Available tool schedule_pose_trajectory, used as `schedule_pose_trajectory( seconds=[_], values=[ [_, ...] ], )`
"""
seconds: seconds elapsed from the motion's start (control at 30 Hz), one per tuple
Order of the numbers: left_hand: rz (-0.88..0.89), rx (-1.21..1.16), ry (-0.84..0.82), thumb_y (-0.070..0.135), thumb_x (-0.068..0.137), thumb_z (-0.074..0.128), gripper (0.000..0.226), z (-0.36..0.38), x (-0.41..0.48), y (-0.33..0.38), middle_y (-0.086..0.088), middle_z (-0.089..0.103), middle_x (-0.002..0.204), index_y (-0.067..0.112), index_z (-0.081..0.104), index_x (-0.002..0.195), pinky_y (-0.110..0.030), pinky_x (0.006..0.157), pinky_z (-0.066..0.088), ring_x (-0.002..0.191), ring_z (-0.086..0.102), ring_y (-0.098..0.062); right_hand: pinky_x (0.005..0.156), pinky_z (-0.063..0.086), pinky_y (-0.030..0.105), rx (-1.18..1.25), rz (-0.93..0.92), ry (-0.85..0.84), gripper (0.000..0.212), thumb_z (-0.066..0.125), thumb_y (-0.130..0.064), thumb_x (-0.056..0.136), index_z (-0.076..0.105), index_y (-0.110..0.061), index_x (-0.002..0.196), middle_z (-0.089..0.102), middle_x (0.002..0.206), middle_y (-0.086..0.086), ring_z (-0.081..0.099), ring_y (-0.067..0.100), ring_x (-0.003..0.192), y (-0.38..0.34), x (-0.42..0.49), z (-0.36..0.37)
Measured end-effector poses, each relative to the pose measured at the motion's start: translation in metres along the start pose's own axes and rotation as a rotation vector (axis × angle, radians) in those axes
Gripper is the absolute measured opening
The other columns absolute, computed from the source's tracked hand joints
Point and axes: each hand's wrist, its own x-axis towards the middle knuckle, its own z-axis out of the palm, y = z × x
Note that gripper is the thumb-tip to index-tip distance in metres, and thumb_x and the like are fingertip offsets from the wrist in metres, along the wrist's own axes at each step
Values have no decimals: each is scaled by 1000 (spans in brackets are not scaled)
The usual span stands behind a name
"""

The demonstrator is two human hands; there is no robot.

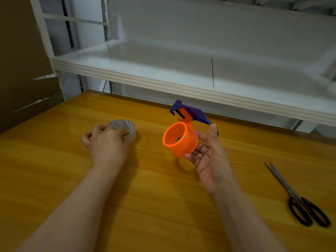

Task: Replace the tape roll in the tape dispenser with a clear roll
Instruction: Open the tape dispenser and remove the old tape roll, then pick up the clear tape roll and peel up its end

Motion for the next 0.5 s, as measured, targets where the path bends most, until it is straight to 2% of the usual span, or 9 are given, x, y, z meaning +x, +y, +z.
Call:
schedule_pose_trajectory(
  seconds=[0.17, 0.3, 0.4, 0.43, 0.5],
  values=[
    [-56, 44, -8, 6, 88, 57, 39, 2, 6, -5, -9, 72, 117, 29, 73, 114, -51, 101, 26, 129, 42, -34, 54, 59, 23, 3, 4, -23, 60, 56, -62, 80, 68, -15, 115, 76, 94, 13, 73, 14, 67, 1, 0, 0],
    [-50, -29, -20, 10, 92, 58, 44, 0, 12, -8, -10, 56, 143, 20, 60, 135, -54, 110, 24, 141, 31, -35, 54, 59, 23, 2, 12, -37, 60, 55, -61, 81, 69, -14, 115, 76, 95, 14, 73, 14, 68, 3, 0, 1],
    [75, -352, -88, 43, 101, 47, 53, -9, 7, 4, -7, 43, 154, 26, 40, 150, -55, 116, 22, 147, 23, -30, 54, 59, 23, 0, 16, -45, 61, 55, -62, 81, 68, -15, 117, 76, 96, 14, 73, 14, 69, 4, -1, 2],
    [137, -490, -172, 57, 99, 41, 60, -13, 2, 11, -5, 40, 156, 30, 35, 152, -56, 116, 23, 148, 22, -27, 55, 59, 23, -3, 15, -47, 61, 55, -62, 81, 69, -15, 117, 76, 95, 14, 73, 14, 69, 4, -1, 2],
    [227, -694, -383, 84, 82, 34, 85, -21, -13, 25, 5, 33, 158, 40, 27, 153, -56, 116, 27, 148, 21, -20, 56, 60, 23, -16, 9, -46, 63, 55, -63, 81, 69, -14, 119, 76, 97, 15, 73, 15, 71, 5, -1, 2]
  ],
)
